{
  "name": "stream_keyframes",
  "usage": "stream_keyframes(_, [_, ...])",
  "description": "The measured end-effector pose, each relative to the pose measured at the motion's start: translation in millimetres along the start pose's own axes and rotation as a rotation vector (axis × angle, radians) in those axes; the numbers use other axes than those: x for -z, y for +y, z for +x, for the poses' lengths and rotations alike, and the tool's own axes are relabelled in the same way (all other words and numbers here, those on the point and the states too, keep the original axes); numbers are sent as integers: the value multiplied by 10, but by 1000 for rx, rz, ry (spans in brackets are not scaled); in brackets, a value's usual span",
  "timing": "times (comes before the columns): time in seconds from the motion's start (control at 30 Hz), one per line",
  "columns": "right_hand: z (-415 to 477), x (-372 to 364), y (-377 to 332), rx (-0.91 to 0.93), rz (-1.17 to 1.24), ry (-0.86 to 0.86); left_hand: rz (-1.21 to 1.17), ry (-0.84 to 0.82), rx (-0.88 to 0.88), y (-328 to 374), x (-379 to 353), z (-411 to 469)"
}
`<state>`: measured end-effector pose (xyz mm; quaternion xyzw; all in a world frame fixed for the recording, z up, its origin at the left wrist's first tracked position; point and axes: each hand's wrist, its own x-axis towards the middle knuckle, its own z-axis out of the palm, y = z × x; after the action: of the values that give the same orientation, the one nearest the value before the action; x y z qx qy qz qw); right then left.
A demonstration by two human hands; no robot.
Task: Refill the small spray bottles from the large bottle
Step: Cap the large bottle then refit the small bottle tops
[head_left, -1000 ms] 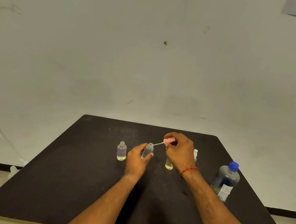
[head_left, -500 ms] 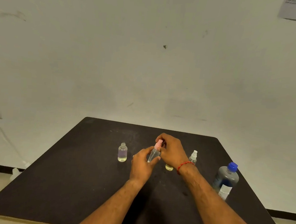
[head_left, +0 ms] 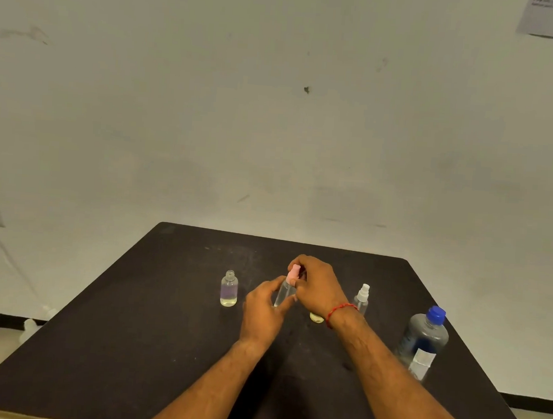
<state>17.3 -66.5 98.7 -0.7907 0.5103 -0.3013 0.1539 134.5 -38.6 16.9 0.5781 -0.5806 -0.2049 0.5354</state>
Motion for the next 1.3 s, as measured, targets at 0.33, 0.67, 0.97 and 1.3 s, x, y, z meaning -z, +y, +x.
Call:
stream_keyframes(0.33, [10, -51, 21, -83, 50, 43, 4, 19, -8, -6, 14, 5])
stream_keyframes(0.67, [-8, -65, 22, -69, 330, 43, 14, 18, -23, -6, 51, 49])
stream_keyframes(0.97, [-33, -106, 29, -54, 358, 64, 11, 33, -19, -18, 54, 57])
stream_keyframes(1.3, [-48, -136, 37, -63, 367, 95, 23, 49, -34, -33, 57, 48])
